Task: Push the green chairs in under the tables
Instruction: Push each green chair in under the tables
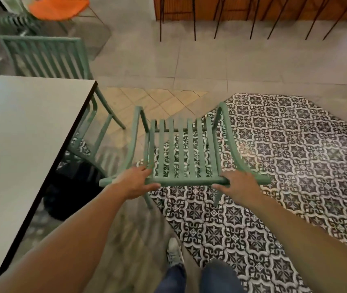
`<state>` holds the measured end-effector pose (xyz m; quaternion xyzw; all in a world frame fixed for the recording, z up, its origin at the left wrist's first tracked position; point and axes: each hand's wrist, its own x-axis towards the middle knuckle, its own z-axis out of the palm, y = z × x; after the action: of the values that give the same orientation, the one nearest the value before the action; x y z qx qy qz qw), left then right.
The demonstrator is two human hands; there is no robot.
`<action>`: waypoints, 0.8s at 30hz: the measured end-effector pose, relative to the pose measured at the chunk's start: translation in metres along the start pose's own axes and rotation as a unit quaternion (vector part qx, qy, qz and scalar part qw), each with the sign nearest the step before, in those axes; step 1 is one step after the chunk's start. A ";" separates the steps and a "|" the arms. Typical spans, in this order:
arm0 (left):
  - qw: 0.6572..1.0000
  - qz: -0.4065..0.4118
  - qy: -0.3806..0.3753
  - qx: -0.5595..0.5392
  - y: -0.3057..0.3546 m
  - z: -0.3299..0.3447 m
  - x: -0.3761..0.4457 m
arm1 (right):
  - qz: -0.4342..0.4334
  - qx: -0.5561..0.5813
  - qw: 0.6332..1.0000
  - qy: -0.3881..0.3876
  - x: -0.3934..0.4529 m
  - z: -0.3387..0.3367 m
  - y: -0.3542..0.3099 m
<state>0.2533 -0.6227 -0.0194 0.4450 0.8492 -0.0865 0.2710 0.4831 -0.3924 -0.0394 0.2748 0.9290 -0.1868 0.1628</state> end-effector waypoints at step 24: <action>0.996 -0.080 0.023 -0.032 0.062 0.036 -0.032 | -0.204 -0.116 0.972 -0.017 0.021 -0.007 0.063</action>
<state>0.3316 -0.6227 -0.0265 0.3688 0.8902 -0.0705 0.2581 0.5010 -0.3306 -0.0586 0.0553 0.9778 -0.1116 0.1683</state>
